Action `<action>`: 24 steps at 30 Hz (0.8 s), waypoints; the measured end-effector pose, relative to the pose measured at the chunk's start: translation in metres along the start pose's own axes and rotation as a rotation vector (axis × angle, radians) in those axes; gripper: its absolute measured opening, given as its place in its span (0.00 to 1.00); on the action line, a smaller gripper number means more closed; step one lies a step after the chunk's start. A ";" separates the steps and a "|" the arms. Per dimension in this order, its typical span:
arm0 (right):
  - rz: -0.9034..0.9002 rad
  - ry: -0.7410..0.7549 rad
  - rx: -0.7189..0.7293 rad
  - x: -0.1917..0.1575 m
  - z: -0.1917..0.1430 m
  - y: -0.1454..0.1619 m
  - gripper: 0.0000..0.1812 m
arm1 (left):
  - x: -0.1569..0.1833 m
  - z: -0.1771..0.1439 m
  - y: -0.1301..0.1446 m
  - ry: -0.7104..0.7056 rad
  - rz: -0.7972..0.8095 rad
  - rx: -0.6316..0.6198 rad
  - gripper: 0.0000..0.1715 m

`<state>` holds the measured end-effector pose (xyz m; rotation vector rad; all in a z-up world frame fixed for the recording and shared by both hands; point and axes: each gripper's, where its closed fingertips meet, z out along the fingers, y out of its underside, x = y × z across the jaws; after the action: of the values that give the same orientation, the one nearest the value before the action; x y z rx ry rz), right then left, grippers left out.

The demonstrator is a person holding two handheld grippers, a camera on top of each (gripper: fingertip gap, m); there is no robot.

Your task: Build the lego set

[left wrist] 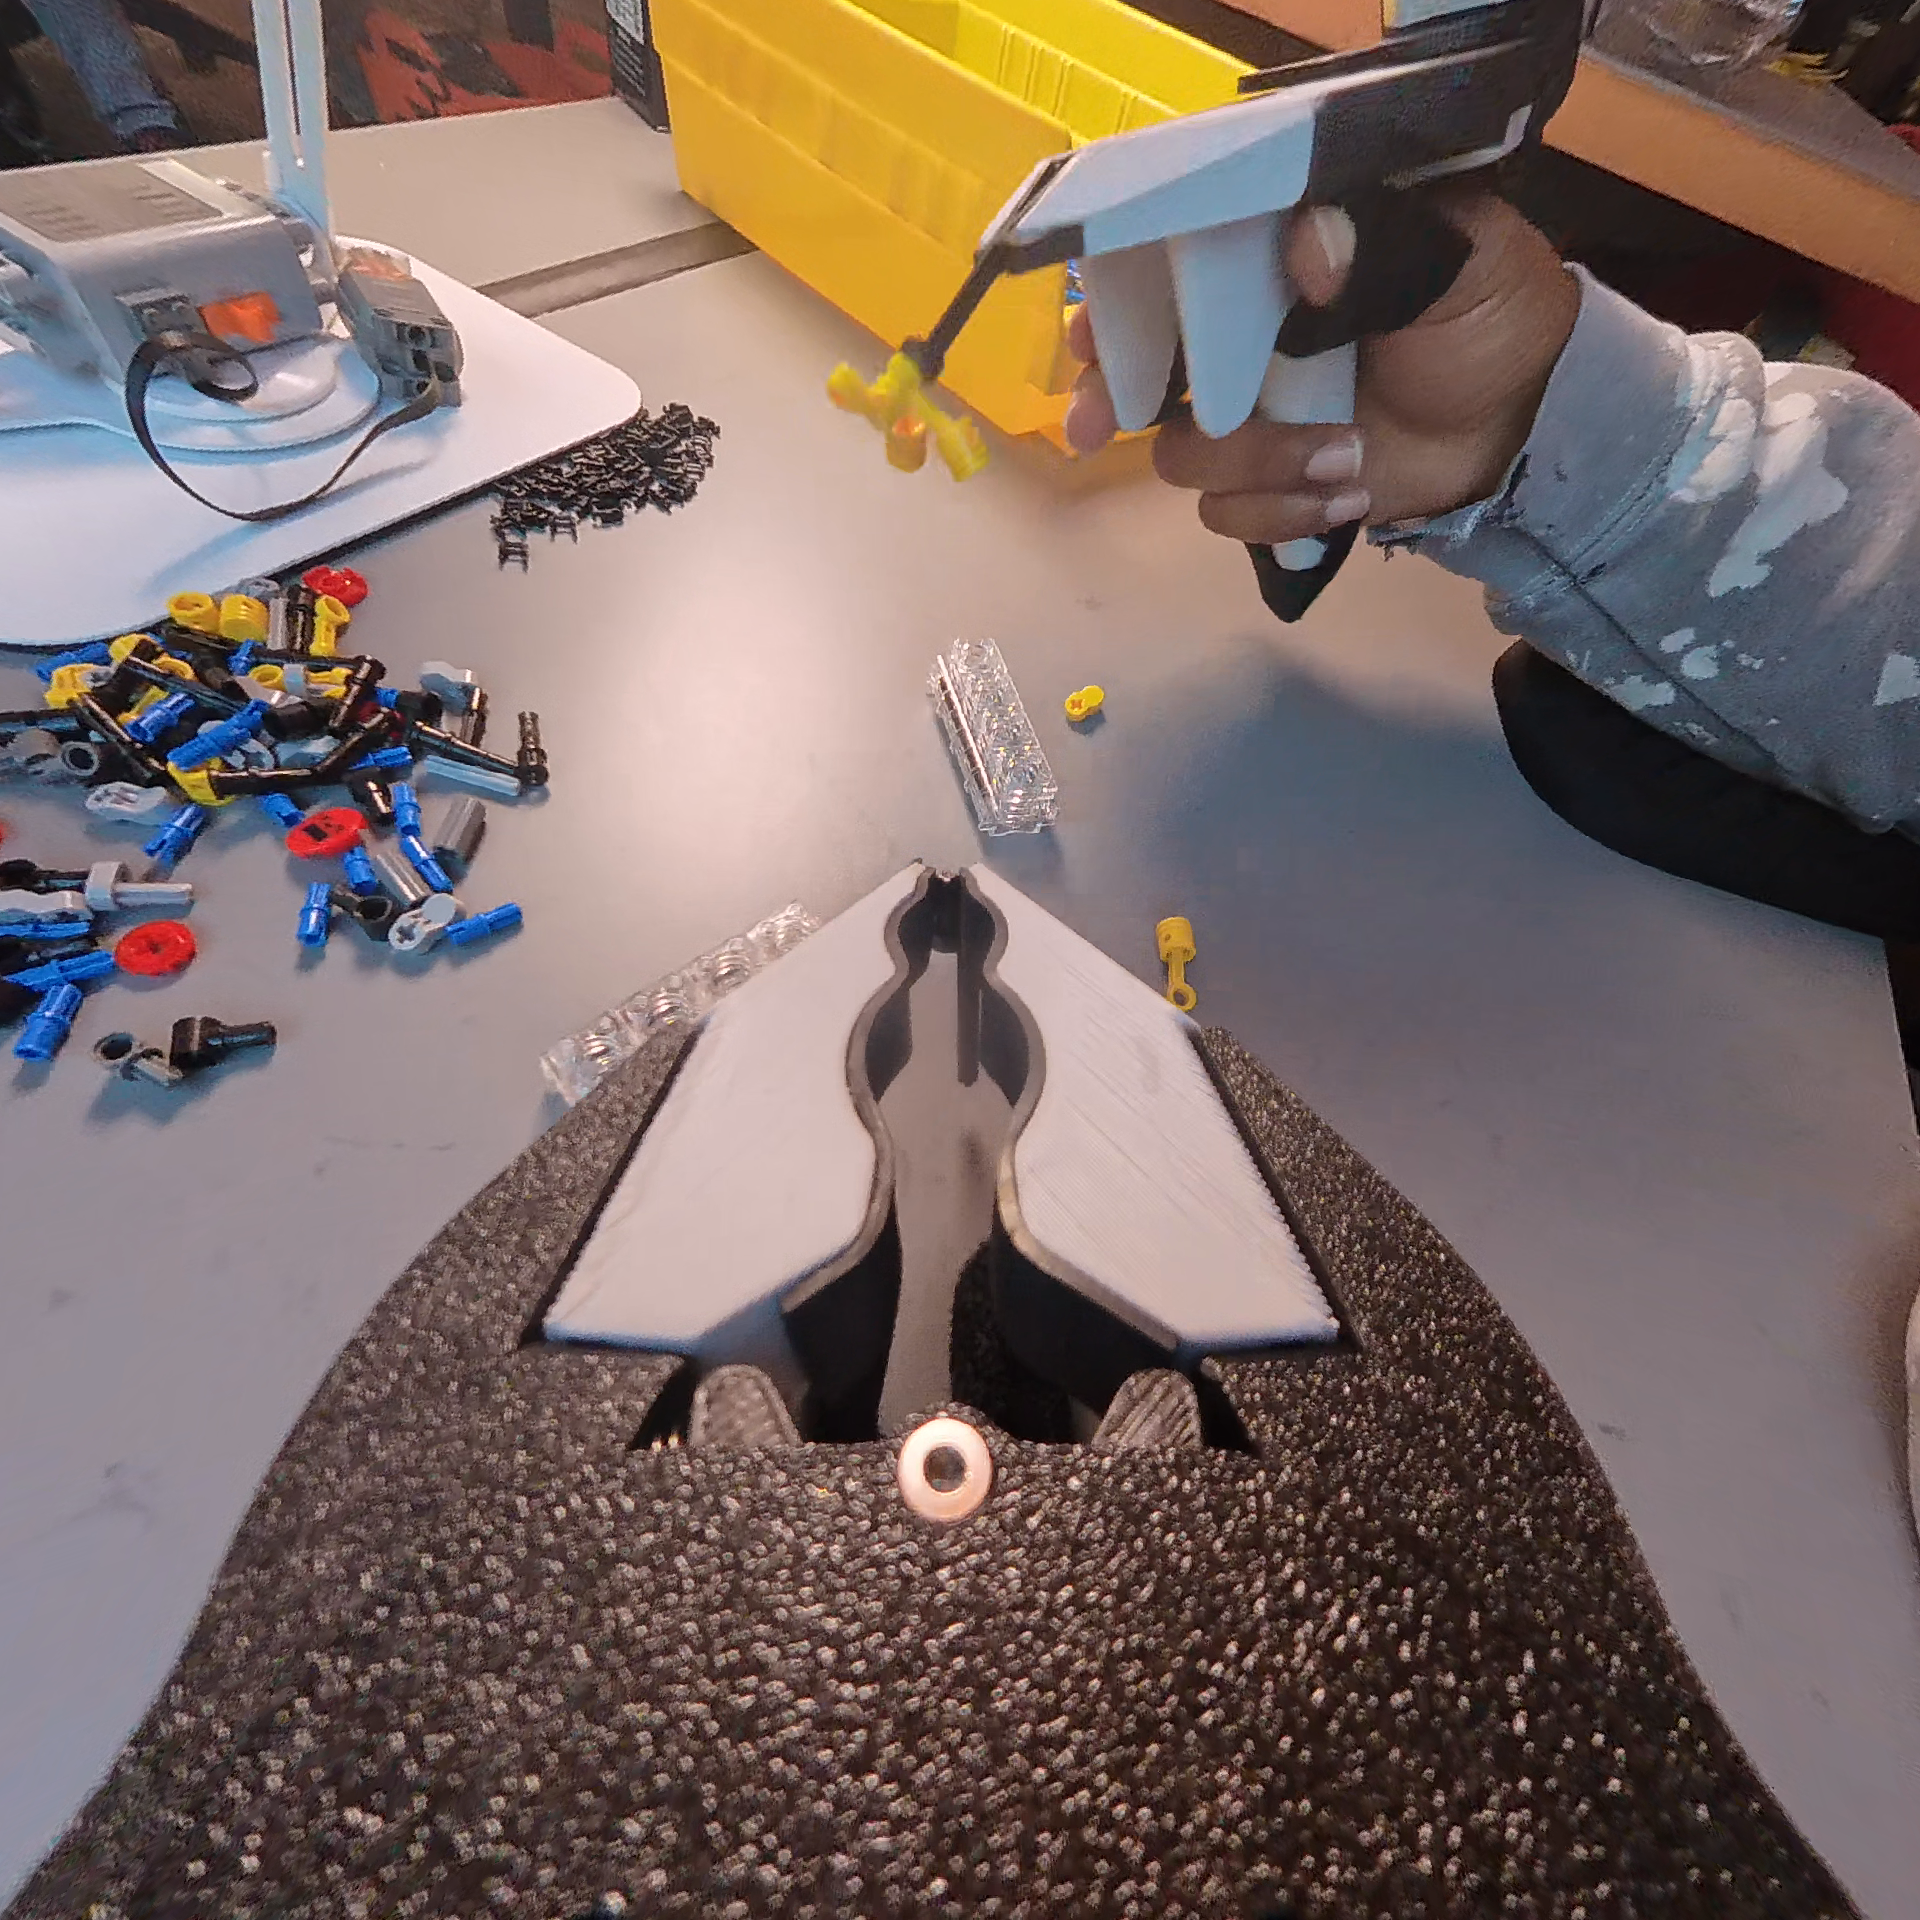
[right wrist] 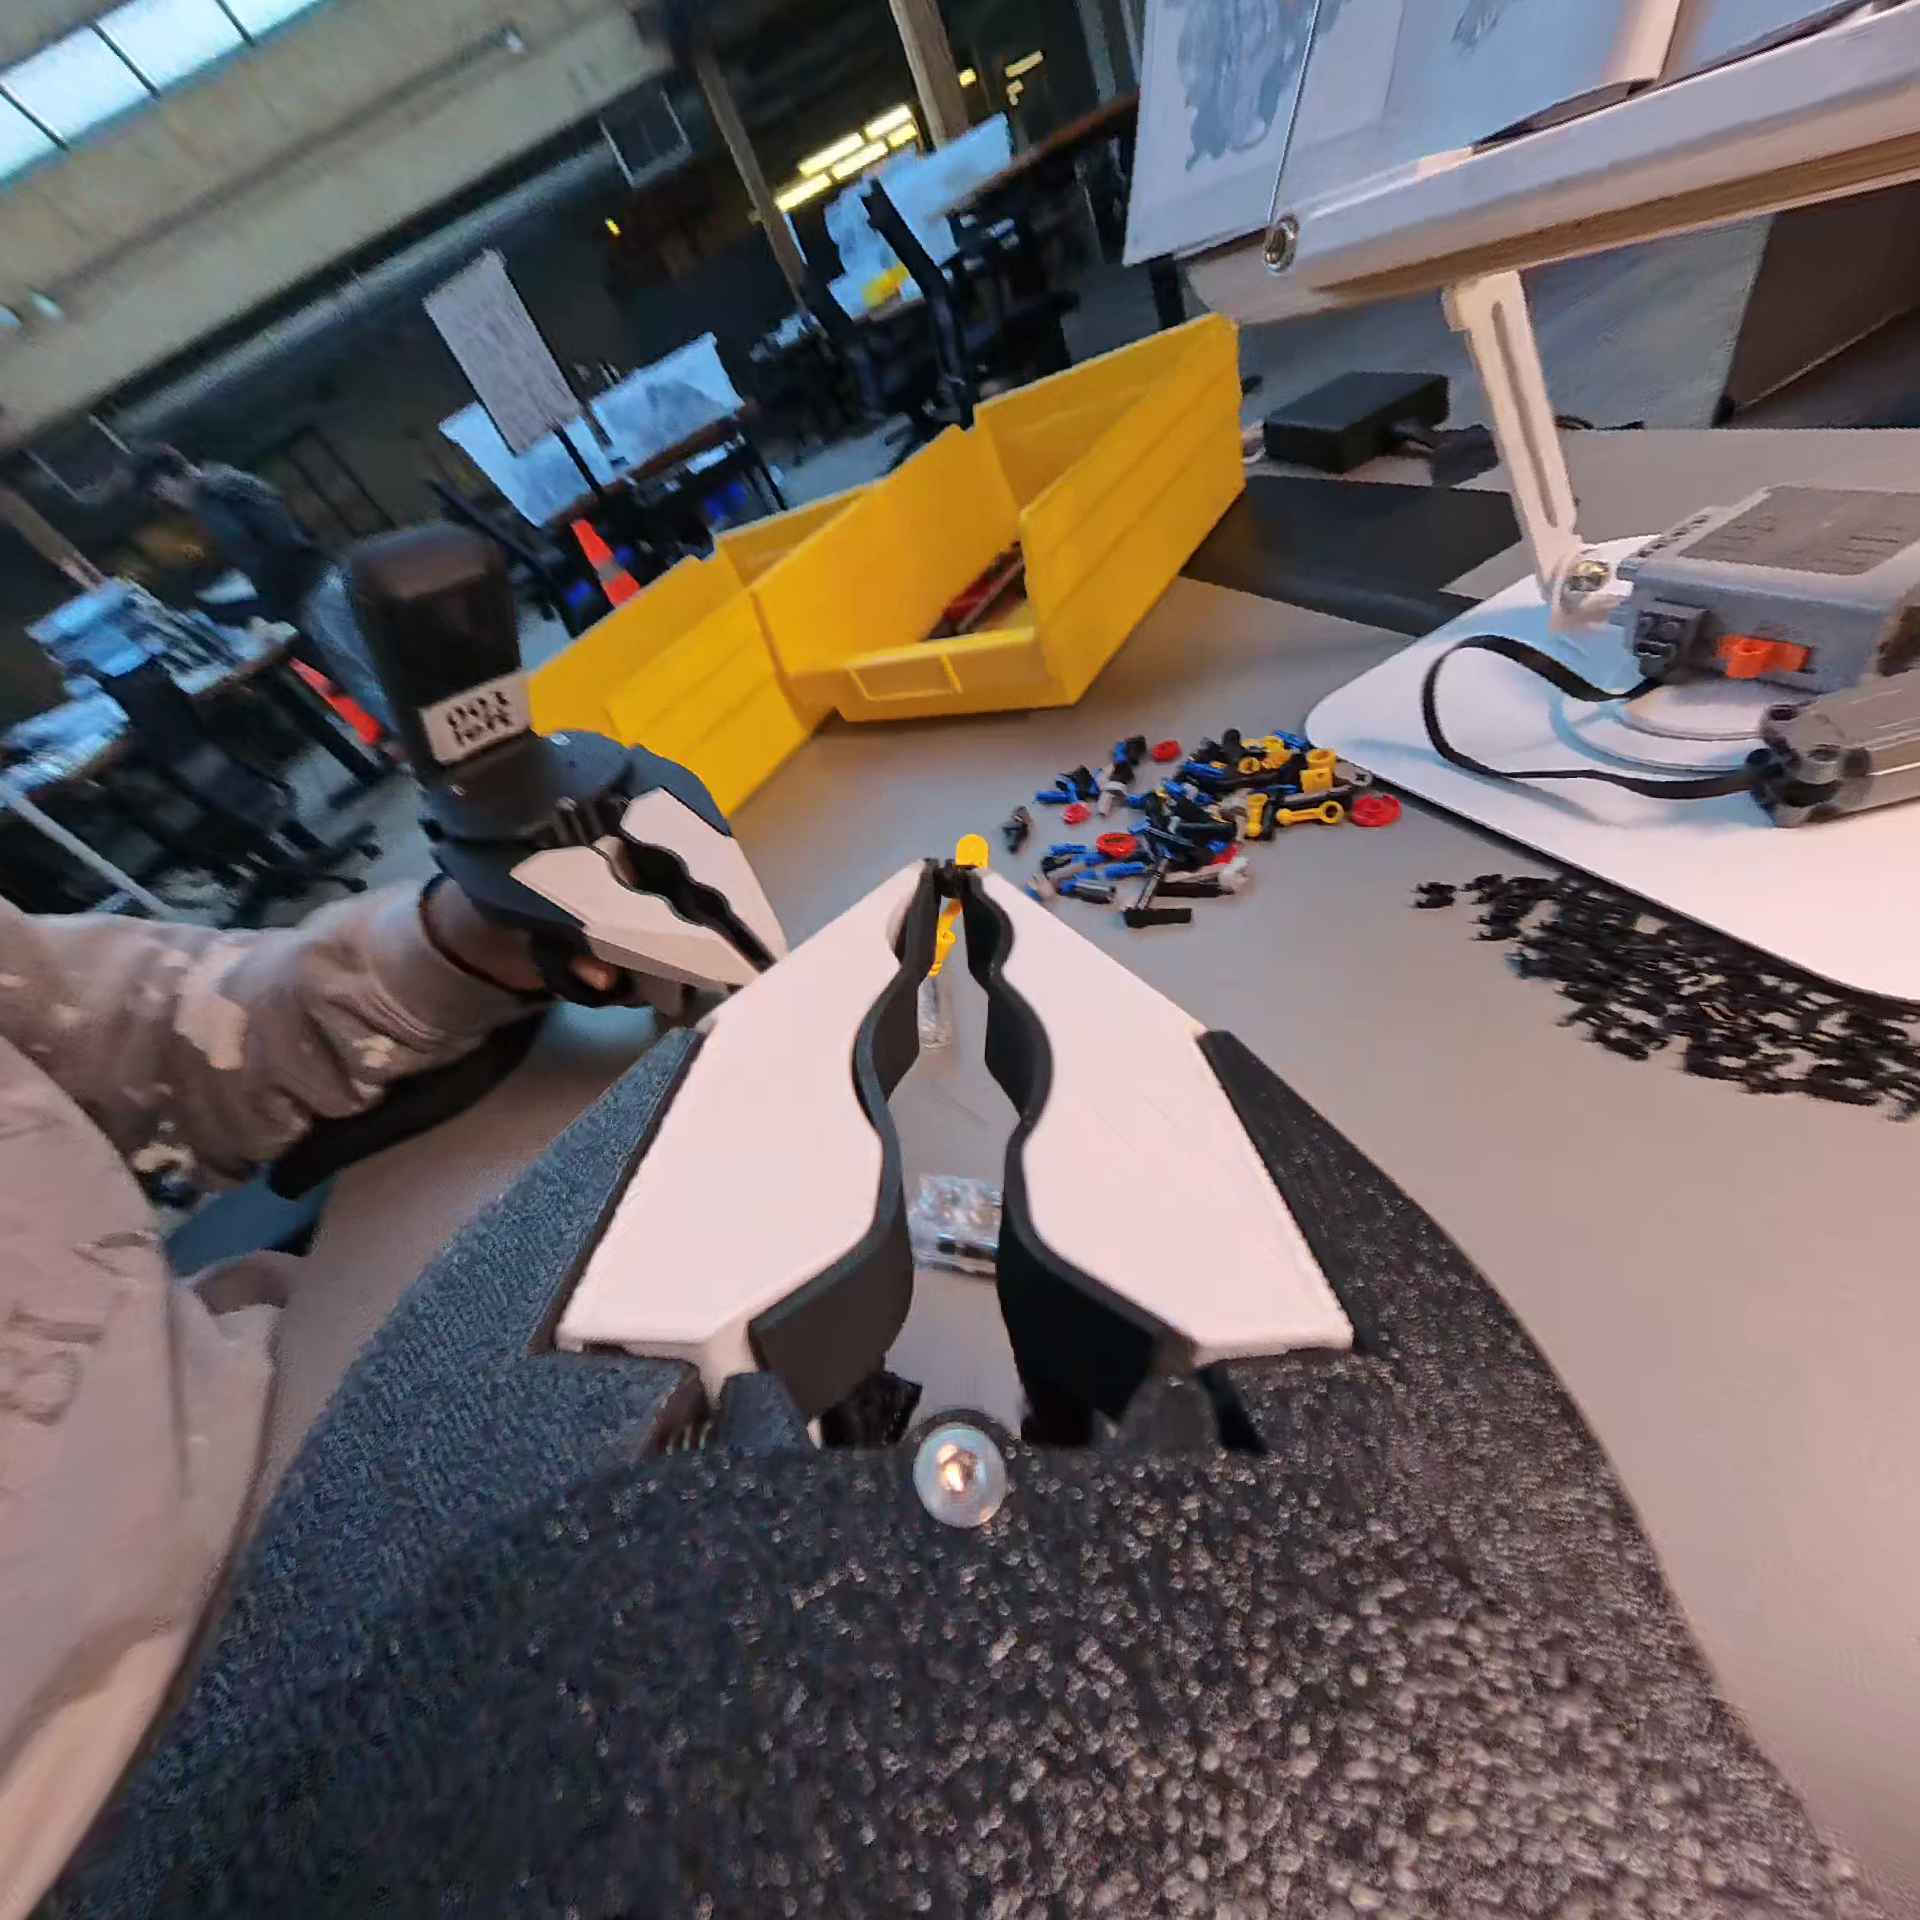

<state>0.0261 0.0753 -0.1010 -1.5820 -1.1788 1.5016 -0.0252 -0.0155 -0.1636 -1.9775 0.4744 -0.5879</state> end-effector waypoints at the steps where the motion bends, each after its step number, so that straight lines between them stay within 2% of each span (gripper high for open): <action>1: 0.047 -0.042 0.028 -0.005 -0.001 -0.004 0.02 | 0.000 0.000 0.001 -0.004 0.005 -0.010 0.03; 5: 0.240 -0.219 0.128 -0.027 -0.005 -0.018 0.02 | -0.003 0.002 0.009 -0.036 0.033 -0.058 0.03; 10: 0.401 -0.355 0.191 -0.042 -0.007 -0.026 0.02 | -0.006 0.002 0.015 -0.054 0.046 -0.095 0.03; 15: 0.464 -0.413 0.197 -0.051 -0.003 -0.026 0.03 | -0.008 -0.002 0.010 -0.041 0.046 -0.075 0.15; 17: 0.479 -0.433 0.192 -0.056 0.000 -0.024 0.02 | -0.006 -0.006 -0.001 -0.027 0.066 -0.015 0.17; 24: 0.509 -0.554 0.150 -0.088 0.020 -0.013 0.02 | 0.034 -0.027 -0.058 0.162 0.029 0.332 0.19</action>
<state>0.0099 -0.0025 -0.0572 -1.4717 -0.9353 2.4138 -0.0095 -0.0279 -0.0943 -1.6130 0.4702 -0.7603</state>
